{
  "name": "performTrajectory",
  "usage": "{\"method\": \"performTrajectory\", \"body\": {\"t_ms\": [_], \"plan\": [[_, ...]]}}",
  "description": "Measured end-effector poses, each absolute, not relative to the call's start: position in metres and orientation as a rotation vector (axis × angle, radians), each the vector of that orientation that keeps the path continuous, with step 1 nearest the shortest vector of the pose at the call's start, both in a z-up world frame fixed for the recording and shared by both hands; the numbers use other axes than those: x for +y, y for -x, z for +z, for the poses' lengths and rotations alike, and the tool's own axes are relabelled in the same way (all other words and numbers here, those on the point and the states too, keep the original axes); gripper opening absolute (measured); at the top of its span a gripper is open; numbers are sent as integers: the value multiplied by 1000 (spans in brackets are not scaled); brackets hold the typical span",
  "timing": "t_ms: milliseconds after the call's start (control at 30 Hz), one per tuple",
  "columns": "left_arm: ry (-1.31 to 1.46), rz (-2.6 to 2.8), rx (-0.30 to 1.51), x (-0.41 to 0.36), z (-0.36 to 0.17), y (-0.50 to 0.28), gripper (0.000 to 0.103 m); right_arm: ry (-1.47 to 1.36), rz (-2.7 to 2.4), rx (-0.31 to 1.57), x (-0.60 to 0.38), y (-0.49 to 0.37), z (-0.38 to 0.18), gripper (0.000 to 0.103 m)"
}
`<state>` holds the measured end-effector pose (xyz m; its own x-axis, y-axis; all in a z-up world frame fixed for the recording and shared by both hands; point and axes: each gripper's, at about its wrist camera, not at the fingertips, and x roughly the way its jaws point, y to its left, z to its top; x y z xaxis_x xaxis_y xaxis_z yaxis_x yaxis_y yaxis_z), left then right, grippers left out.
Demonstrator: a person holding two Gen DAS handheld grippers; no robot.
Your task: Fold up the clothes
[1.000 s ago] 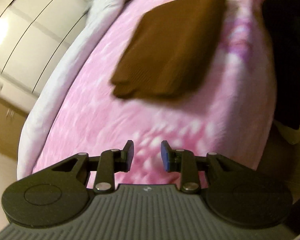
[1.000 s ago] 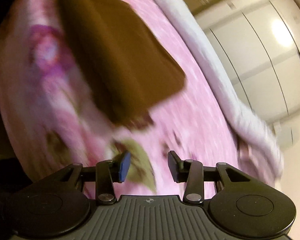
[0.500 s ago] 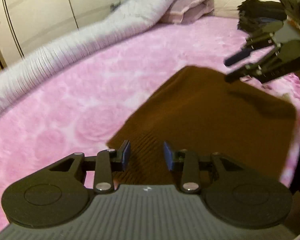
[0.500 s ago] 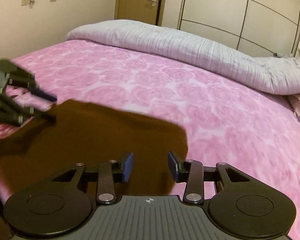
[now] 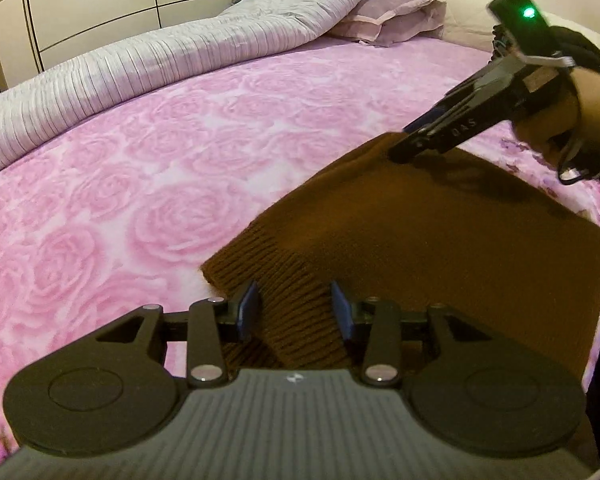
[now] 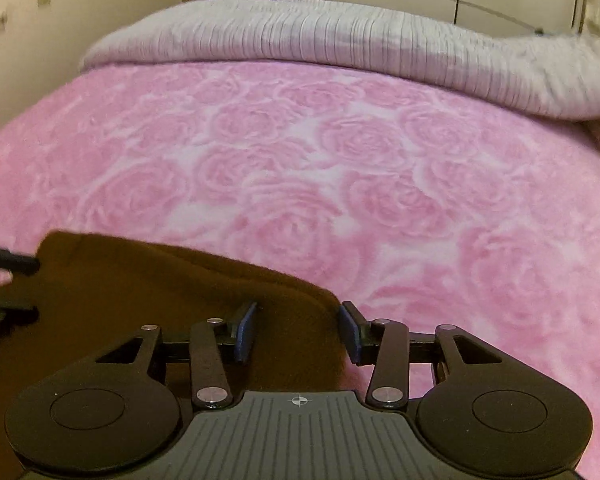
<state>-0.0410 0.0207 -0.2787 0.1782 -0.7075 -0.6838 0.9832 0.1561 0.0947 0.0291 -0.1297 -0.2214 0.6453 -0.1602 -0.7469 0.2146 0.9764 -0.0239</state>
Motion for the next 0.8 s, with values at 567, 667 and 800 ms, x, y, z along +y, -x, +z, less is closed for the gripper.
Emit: {"method": "performTrajectory", "body": {"t_ms": [567,667,800], "plan": [[-655,-1200,522,73,-278,108,37,-89,-190,850,-39,61,-223,44],[-643,-1197,543,74,-274,104,38,-120,-203,825,-42,76,-218,45],[-662,-1176,522,79,-266,107,38,-133,-232,731,-34,109,-204,45]]}}
